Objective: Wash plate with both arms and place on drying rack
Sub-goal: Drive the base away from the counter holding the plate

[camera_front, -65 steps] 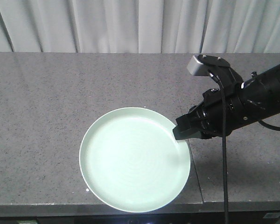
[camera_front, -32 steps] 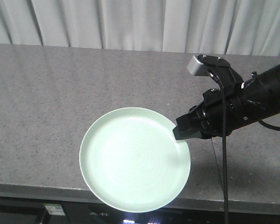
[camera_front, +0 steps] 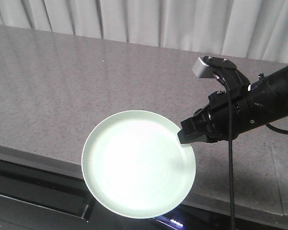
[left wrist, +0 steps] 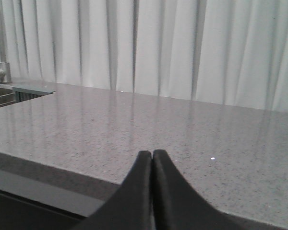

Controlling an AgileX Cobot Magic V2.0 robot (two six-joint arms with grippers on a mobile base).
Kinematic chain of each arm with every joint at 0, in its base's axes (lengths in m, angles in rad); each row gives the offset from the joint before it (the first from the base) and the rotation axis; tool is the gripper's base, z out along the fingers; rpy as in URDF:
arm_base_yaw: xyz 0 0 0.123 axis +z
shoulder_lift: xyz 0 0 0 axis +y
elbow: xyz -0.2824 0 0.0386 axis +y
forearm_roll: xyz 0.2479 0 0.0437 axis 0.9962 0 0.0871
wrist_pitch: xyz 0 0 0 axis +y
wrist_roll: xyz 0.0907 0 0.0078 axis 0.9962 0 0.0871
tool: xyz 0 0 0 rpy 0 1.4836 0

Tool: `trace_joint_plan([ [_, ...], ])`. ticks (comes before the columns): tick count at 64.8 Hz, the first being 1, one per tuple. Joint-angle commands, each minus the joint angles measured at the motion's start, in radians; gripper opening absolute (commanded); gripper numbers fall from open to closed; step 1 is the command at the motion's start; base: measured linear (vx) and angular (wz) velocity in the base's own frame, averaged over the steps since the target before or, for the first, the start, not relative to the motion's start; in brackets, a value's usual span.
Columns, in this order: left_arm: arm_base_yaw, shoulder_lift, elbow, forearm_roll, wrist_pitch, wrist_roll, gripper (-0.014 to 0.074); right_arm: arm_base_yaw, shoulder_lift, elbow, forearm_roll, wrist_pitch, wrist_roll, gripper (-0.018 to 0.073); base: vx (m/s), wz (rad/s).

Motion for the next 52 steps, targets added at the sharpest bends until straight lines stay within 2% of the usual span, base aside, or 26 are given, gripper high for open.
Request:
trace_joint_plan([
  [1, 0.001, -0.014, -0.029, -0.002, -0.071, -0.008, -0.0006, -0.002, -0.033, -0.024, 0.043, -0.022, -0.012, -0.0001, -0.06, 0.41],
  [52, 0.001, -0.014, -0.029, -0.002, -0.071, -0.008, -0.0006, -0.002, -0.033, -0.024, 0.043, -0.022, -0.012, -0.0001, -0.06, 0.40],
])
